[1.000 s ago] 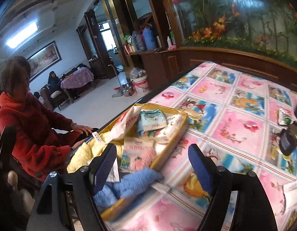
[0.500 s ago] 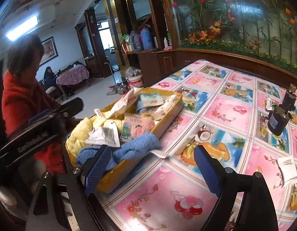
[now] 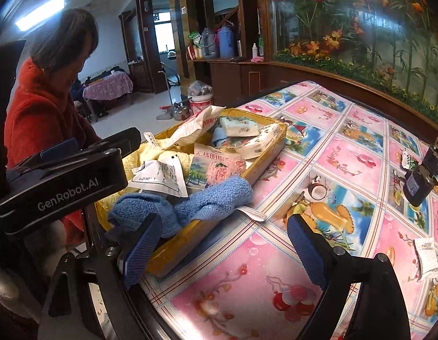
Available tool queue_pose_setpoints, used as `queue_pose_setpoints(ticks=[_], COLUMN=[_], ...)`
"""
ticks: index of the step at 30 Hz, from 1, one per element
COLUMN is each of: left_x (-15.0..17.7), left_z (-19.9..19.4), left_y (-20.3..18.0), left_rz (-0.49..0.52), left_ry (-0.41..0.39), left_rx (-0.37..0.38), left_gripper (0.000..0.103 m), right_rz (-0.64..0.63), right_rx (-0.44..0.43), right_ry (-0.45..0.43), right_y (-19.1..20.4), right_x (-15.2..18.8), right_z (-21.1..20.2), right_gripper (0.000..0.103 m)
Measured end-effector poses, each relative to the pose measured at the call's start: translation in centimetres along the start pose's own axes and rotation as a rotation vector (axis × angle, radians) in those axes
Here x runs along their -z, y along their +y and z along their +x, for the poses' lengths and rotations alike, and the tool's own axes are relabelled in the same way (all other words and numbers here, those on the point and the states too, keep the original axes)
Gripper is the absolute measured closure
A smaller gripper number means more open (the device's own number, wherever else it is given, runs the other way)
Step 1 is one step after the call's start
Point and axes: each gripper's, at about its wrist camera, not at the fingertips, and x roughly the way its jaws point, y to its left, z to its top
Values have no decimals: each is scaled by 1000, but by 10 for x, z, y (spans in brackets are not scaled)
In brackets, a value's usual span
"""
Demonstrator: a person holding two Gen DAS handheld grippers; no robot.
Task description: Organize soft objects
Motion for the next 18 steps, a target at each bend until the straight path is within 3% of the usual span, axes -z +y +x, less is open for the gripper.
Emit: queue_pose_setpoints(ticks=[14, 18], left_x=[3, 4], left_z=[10, 14], left_y=[9, 12], left_rz=[-13, -25], left_ry=[46, 94], left_rx=[-11, -10], left_gripper=[0, 0], right_rz=[-20, -21], right_rx=[-7, -10], right_ry=[24, 22], right_y=[7, 8], right_x=[1, 2], right_z=[7, 7], right_gripper=[11, 11])
